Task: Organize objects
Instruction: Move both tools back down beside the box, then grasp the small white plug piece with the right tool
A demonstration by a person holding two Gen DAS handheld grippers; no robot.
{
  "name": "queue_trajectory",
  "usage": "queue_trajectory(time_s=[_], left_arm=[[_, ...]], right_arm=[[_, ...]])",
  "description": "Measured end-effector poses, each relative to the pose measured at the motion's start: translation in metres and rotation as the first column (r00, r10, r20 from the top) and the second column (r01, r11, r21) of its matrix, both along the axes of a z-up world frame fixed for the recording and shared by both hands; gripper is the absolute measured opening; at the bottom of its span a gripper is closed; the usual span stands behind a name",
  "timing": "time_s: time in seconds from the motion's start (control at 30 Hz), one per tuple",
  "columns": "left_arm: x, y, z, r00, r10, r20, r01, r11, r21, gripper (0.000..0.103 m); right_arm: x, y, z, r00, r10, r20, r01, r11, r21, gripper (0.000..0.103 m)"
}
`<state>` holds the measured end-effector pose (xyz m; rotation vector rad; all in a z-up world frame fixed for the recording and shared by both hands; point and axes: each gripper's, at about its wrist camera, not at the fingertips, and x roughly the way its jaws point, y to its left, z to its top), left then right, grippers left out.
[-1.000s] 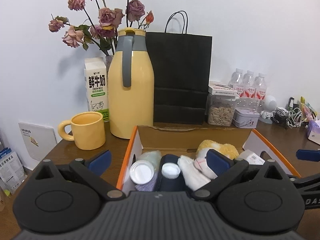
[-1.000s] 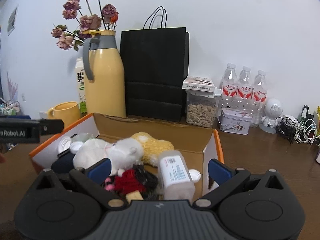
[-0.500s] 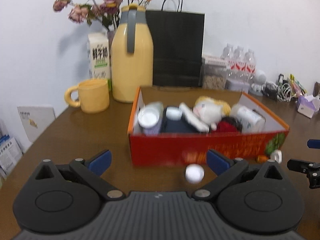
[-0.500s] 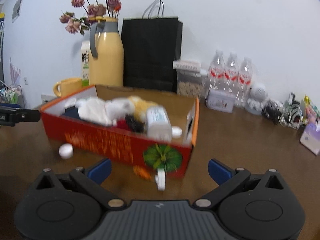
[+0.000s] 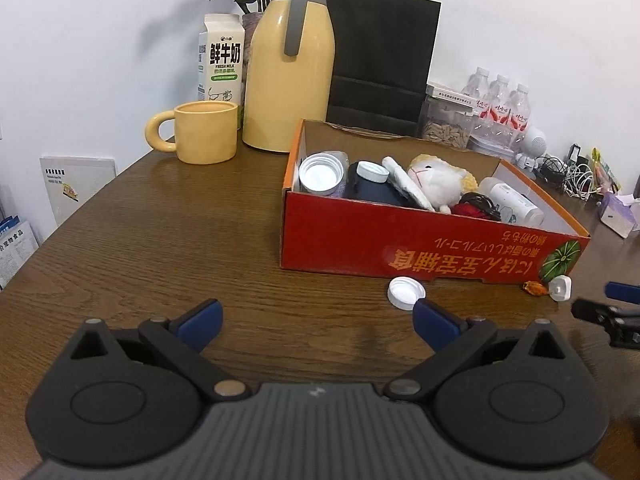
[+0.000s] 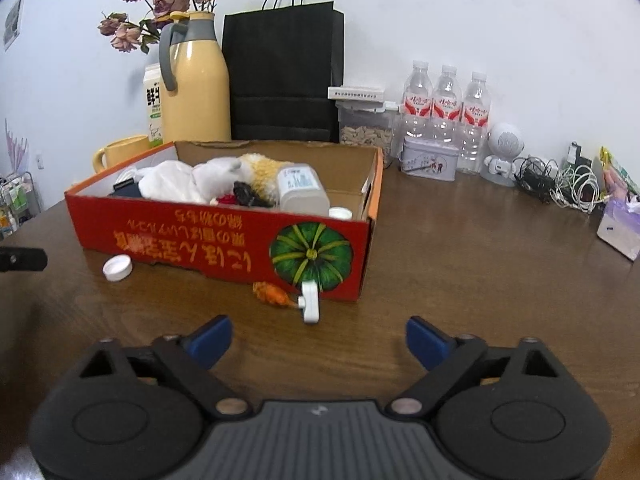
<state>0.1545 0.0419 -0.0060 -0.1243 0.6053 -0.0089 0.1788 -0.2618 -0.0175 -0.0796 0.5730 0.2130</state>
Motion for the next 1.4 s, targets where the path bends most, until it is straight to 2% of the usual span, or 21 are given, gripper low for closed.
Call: queue_trajectory(time_s=[0.03, 0.1, 0.2, 0.27, 0.33, 0.4, 0.53, 1.13, 1.4], left_arm=[[0.001, -0.001, 0.000, 1.000, -0.001, 0.002, 0.001, 1.000, -0.002, 0.103], [0.001, -0.003, 0.000, 1.000, 0.001, 0.007, -0.001, 1.000, -0.003, 0.103], [0.000, -0.005, 0.000, 1.000, 0.000, 0.010, 0.000, 1.000, 0.000, 0.103], [0.001, -0.006, 0.000, 1.000, 0.000, 0.009, 0.000, 1.000, 0.001, 0.103], [0.001, -0.006, 0.000, 1.000, 0.000, 0.009, 0.000, 1.000, 0.000, 0.103], [0.001, -0.006, 0.000, 1.000, -0.002, 0.011, 0.002, 1.000, -0.001, 0.103], [0.003, -0.008, -0.001, 1.000, -0.007, 0.013, 0.007, 1.000, -0.006, 0.103], [0.020, -0.027, -0.006, 1.000, -0.027, -0.006, 0.027, 0.999, 0.024, 0.103], [0.040, -0.050, -0.008, 0.999, -0.049, -0.005, 0.049, 0.997, 0.060, 0.103]], right_arm=[[0.004, 0.001, 0.001, 1.000, 0.000, 0.001, 0.000, 1.000, 0.001, 0.079], [0.013, 0.003, 0.000, 1.000, 0.000, -0.001, 0.000, 1.000, 0.003, 0.076], [0.026, 0.007, -0.002, 1.000, 0.002, -0.015, -0.002, 1.000, 0.010, 0.059], [0.033, 0.008, -0.004, 1.000, -0.003, -0.027, 0.004, 1.000, 0.021, 0.053], [0.036, 0.007, -0.006, 0.999, -0.010, -0.036, 0.012, 0.999, 0.032, 0.040], [0.038, 0.006, -0.008, 0.999, -0.012, -0.043, 0.013, 0.999, 0.044, 0.035], [0.038, 0.004, -0.010, 0.999, -0.009, -0.044, 0.012, 0.998, 0.057, 0.011], [0.004, 0.008, 0.000, 0.994, -0.008, 0.107, 0.001, 0.998, 0.062, 0.011], [0.001, 0.010, 0.000, 0.993, 0.002, 0.120, -0.010, 0.998, 0.067, 0.011]])
